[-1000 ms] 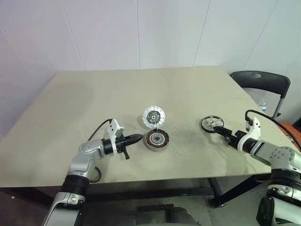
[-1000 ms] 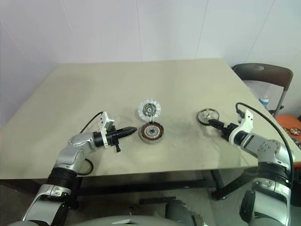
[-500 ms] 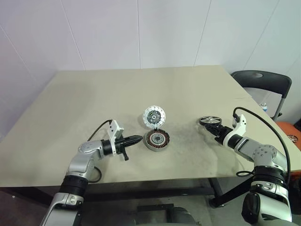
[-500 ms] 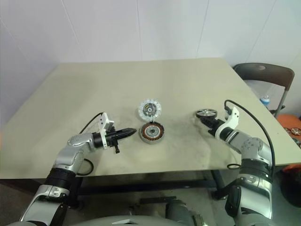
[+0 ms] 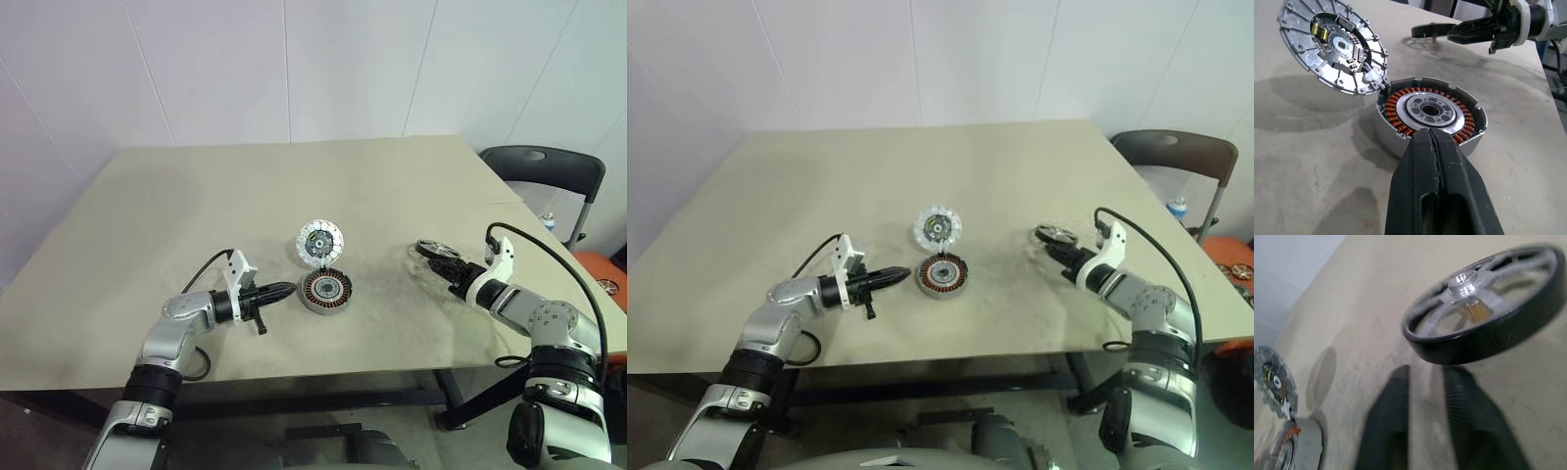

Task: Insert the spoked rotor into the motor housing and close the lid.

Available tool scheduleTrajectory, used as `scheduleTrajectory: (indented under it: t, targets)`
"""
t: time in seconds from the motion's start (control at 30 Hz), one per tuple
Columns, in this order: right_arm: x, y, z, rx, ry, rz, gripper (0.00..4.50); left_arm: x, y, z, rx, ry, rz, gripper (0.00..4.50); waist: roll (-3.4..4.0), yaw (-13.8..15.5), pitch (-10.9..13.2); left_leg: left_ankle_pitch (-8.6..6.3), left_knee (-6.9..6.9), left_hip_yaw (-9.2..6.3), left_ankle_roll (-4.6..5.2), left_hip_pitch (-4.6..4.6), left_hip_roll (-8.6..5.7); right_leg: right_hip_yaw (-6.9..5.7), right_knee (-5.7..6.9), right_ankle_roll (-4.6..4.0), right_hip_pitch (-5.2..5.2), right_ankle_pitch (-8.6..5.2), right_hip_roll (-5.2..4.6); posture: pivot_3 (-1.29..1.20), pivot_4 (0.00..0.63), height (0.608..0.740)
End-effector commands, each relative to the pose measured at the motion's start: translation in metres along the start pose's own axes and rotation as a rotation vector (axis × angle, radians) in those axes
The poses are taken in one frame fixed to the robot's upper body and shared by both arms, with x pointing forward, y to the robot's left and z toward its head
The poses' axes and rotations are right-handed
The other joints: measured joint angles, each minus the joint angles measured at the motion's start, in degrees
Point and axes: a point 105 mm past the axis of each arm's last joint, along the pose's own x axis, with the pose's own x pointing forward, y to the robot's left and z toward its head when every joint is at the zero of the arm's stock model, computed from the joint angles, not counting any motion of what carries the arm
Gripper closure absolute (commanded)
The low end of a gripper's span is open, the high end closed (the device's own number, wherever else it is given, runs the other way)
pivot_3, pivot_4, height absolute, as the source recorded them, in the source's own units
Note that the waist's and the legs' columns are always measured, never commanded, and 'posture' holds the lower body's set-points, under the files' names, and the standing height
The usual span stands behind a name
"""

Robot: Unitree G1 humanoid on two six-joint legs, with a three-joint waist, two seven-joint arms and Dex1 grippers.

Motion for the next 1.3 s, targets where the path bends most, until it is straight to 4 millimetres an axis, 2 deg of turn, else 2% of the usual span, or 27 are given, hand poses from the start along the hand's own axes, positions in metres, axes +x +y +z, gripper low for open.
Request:
scheduleTrajectory:
  t: [0.03,0.17,0.4,0.8,0.9,1.13,1.17,1.3]
  targets:
    - [-0.008,0.008,0.017,-0.052,-0.029,0.033,2.18,0.0,0.0,0.006,0.037,-0.002,-0.005,4.5,0.0,0.0,0.0,0.0,0.0,0.0,0.0,0.0,0.0,0.0,0.0,0.0,0.0,0.0,0.0,0.0,0.0,0.74]
    - [-0.011,0.004,0.015,-0.028,-0.021,0.031,0.85,0.002,0.0,0.004,0.036,0.006,-0.004,4.5,0.01,0.0,0.0,0.0,0.0,0.0,0.0,-0.02,0.0,0.0,0.0,0.0,0.0,0.0,0.0,0.0,0.0,0.74]
    - [-0.005,0.002,0.027,0.008,-0.124,0.013,0.85,0.003,-0.002,0.002,0.038,0.017,-0.006,4.5,0.01,-0.1,0.0,0.0,0.0,0.02,0.0,-0.02,0.0,0.0,0.01,0.0,0.03,0.0,0.01,0.0,0.0,0.74]
    - [0.005,-0.007,0.029,0.058,-0.204,-0.058,0.85,0.005,-0.002,0.002,0.049,0.024,-0.003,4.5,0.06,-0.1,0.0,0.0,-0.01,0.0,0.0,-0.02,0.01,0.01,0.0,0.0,0.03,0.0,0.0,0.0,0.0,0.74]
    - [0.006,-0.007,0.031,0.066,-0.234,-0.06,1.51,0.005,-0.002,0.002,0.051,0.023,-0.001,4.5,0.08,-0.1,0.0,0.0,-0.01,0.0,0.0,-0.01,0.01,0.01,0.0,0.0,0.03,0.0,0.01,0.0,0.0,0.74]
    - [0.011,-0.002,0.028,0.077,-0.243,-0.038,3.86,0.006,-0.003,0.001,0.053,0.031,-0.002,4.5,0.14,-0.2,0.1,0.0,-0.01,0.0,0.0,-0.01,0.01,0.01,0.01,0.0,0.03,0.0,0.01,0.0,0.0,0.74]
    - [0.012,-0.002,0.027,0.078,-0.242,-0.035,4.09,0.006,-0.003,0.0,0.053,0.033,-0.001,4.5,0.13,-0.2,0.1,0.0,-0.01,0.0,0.0,-0.01,0.01,0.02,0.01,0.0,0.07,0.0,0.01,0.0,0.0,0.74]
    - [0.013,0.003,0.025,0.08,-0.226,0.0,4.1,0.005,-0.002,0.001,0.054,0.033,0.004,4.5,0.14,-0.3,0.1,0.0,0.0,0.0,0.0,0.0,0.01,0.02,0.01,0.0,0.11,0.0,0.01,0.0,0.0,0.74]
